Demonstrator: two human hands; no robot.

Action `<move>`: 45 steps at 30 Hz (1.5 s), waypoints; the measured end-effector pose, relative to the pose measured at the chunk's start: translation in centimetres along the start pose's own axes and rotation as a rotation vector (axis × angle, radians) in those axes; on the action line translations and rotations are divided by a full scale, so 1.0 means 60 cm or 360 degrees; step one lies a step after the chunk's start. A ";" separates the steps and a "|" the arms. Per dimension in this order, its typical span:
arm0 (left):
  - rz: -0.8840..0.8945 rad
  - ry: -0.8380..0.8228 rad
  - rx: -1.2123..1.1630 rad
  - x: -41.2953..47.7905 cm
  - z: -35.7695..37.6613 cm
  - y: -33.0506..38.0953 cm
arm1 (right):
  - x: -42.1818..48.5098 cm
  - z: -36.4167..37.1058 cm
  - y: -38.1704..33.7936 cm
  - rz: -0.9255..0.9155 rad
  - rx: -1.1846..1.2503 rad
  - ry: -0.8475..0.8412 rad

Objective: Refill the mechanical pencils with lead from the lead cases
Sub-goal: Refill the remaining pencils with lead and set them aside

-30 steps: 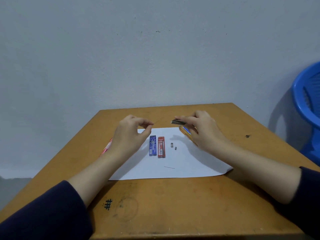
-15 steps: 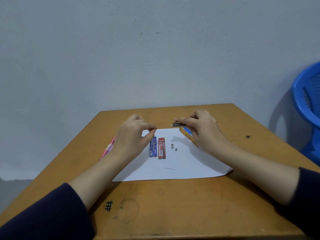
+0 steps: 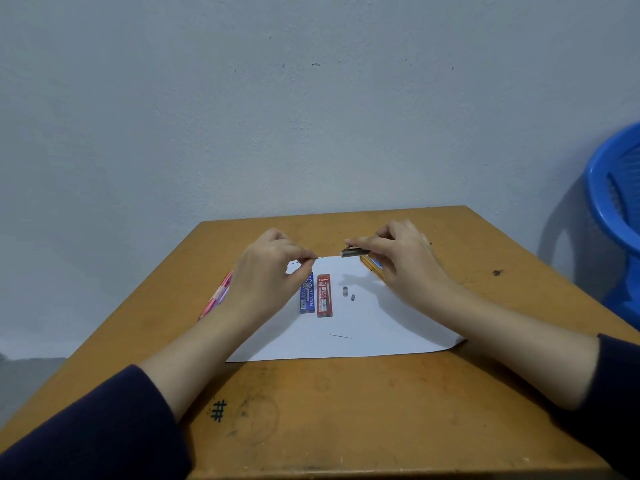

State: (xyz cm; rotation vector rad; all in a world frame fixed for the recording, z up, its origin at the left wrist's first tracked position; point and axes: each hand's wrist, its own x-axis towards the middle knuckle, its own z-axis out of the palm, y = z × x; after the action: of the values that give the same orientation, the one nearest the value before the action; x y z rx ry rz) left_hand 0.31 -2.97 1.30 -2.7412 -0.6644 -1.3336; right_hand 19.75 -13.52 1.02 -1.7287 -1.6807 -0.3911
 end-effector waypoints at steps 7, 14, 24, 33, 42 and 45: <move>0.0057 0.0020 0.0046 0.000 0.002 0.000 | -0.001 0.002 0.002 -0.0008 -0.0006 0.0005; 0.0203 0.0023 0.0162 0.000 0.000 -0.001 | -0.001 0.004 0.001 0.0001 -0.0034 -0.0010; 0.0251 0.0067 0.0265 0.000 -0.002 0.002 | -0.001 0.000 0.000 0.0004 -0.0034 -0.0037; 0.0252 0.0095 0.0277 0.000 -0.005 0.006 | -0.001 0.000 0.000 0.0001 -0.0022 -0.0033; 0.0263 0.0113 0.0261 0.000 -0.007 0.009 | -0.001 0.002 0.002 0.0005 -0.0078 -0.0073; 0.0268 0.0100 0.0260 0.001 -0.006 0.009 | 0.000 0.003 0.003 0.0005 -0.0064 -0.0055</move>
State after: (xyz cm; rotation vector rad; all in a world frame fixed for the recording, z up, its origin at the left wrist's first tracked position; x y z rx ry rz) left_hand 0.27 -3.54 1.64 -2.5517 -0.5014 -1.2629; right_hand 19.90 -13.42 0.85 -1.7767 -1.7054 -0.3983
